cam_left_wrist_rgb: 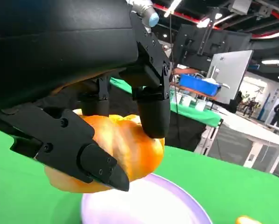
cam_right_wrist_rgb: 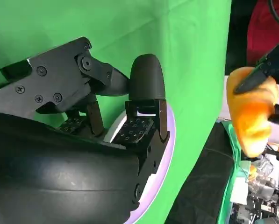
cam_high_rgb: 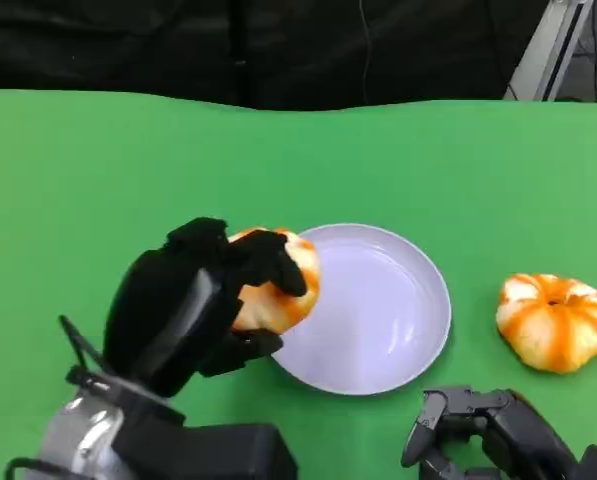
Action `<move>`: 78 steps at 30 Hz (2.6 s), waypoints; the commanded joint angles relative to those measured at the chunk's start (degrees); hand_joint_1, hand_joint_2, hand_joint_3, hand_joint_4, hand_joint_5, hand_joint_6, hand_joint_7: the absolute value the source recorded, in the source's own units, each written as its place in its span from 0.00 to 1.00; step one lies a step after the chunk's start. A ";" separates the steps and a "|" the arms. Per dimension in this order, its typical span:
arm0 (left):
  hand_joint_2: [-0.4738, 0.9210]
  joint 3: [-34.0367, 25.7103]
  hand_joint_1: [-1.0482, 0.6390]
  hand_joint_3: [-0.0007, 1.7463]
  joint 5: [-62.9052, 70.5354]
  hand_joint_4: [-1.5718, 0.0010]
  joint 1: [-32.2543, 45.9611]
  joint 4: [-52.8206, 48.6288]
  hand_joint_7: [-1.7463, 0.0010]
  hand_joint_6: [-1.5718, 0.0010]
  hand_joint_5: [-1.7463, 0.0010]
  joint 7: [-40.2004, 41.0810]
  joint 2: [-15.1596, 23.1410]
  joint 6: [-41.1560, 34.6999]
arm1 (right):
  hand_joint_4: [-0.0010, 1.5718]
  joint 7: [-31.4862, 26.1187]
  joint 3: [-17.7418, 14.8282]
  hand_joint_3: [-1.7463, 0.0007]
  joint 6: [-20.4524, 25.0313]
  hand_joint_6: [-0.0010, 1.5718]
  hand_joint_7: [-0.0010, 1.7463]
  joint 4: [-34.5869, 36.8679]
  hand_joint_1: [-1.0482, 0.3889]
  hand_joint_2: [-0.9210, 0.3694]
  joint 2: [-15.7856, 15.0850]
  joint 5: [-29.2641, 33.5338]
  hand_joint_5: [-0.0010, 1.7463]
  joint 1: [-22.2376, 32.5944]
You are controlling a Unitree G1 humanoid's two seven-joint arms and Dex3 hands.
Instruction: Grasp the bread from the table and place it into the plate.
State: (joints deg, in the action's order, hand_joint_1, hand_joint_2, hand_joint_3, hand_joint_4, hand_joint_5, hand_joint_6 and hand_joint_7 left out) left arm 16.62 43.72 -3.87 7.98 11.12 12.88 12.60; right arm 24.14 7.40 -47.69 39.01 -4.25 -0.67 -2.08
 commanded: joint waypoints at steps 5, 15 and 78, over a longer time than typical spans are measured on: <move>0.90 1.63 0.64 0.00 -0.82 0.60 -5.39 -5.08 0.22 0.58 0.00 -0.94 -1.43 -0.39 | 0.55 -2.19 0.31 0.48 -0.62 0.58 0.62 -1.50 0.66 0.20 -0.12 1.87 0.82 0.99; 0.92 5.04 0.60 0.01 -4.26 0.59 -14.36 -16.86 0.29 0.55 0.04 -3.73 -3.92 2.26 | 0.54 -3.06 0.72 0.46 -0.30 0.57 0.64 -2.15 0.65 0.21 -0.15 2.45 0.83 1.26; 1.00 8.08 0.03 0.47 -16.47 0.92 -29.27 -43.48 1.00 0.96 1.00 -22.68 -6.01 2.31 | 0.53 -4.13 2.51 0.43 0.54 0.57 0.64 -4.18 0.64 0.24 -0.01 2.94 0.86 2.49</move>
State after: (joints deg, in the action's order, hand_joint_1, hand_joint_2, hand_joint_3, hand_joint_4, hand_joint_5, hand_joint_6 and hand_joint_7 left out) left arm 26.20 29.20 -33.77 -37.02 -10.25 6.07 15.50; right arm 20.51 9.92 -46.30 35.20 -3.89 1.69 0.15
